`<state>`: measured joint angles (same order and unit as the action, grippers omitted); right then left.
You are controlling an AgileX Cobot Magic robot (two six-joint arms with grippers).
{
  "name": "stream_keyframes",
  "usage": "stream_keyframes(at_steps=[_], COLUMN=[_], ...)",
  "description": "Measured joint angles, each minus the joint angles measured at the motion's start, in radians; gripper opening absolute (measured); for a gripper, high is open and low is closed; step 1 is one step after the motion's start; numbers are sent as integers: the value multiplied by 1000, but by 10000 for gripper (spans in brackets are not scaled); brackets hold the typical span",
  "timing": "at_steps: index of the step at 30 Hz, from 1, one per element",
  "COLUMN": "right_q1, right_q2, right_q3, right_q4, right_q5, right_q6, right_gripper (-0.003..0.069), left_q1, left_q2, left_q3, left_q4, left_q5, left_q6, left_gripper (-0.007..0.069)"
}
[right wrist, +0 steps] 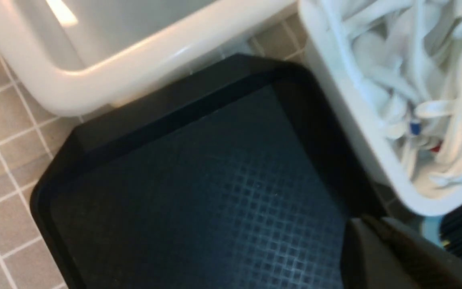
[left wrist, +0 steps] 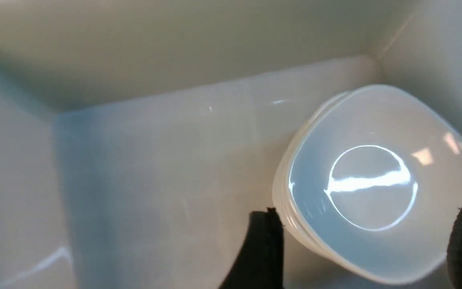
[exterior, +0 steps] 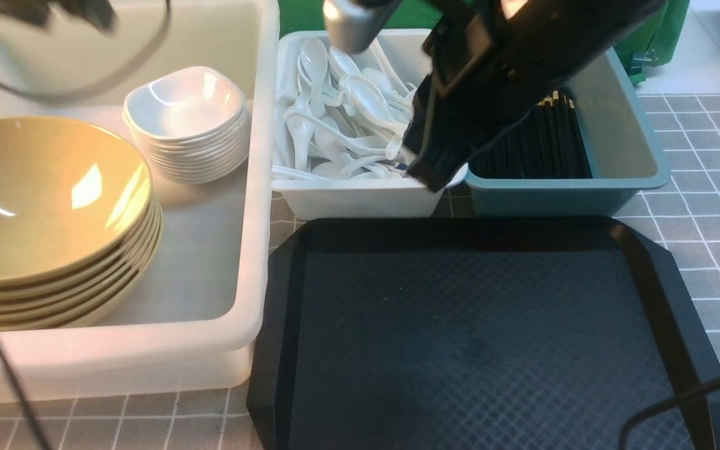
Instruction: On grey table put chopsticks spoon bowls plates into blue grey white boxes.
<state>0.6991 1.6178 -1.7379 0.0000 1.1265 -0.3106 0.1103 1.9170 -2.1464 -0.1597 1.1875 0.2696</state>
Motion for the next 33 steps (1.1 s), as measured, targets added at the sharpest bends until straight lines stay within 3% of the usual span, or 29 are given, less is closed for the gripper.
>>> stream_keyframes(at_steps=[1,2,4,5,7,9,16,23,33], right_q1=[0,0,0,0,0,0,0,0,0], right_q2=[-10,-38,-70,-76,-115,-154,-335,-601,-908], right_q3=[0,0,0,0,5,31,231,483,817], right_q4=[0,0,0,0,0,0,0,22,94], right_q5=[0,3,14,16,25,27,-70,-323,-682], right_q6=[0,4,9,10,21,26,52,52,51], right_gripper=[46,46,46,46,46,46,46,46,46], left_q1=[-4,-28,-58,-64,-97,-118,-121,-121,-121], left_q2=[-18,-107,-202,-224,-341,-446,-824,-1216,-1653], left_q3=[-1,6,52,59,170,299,824,1278,1601], left_q4=[8,39,58,60,61,55,79,79,79], left_q5=[7,41,54,56,63,66,-147,-366,-451], left_q6=[-3,-18,-23,-23,-26,-32,-53,-84,-103], left_gripper=[436,324,185,172,51,9,-11,-11,-11])
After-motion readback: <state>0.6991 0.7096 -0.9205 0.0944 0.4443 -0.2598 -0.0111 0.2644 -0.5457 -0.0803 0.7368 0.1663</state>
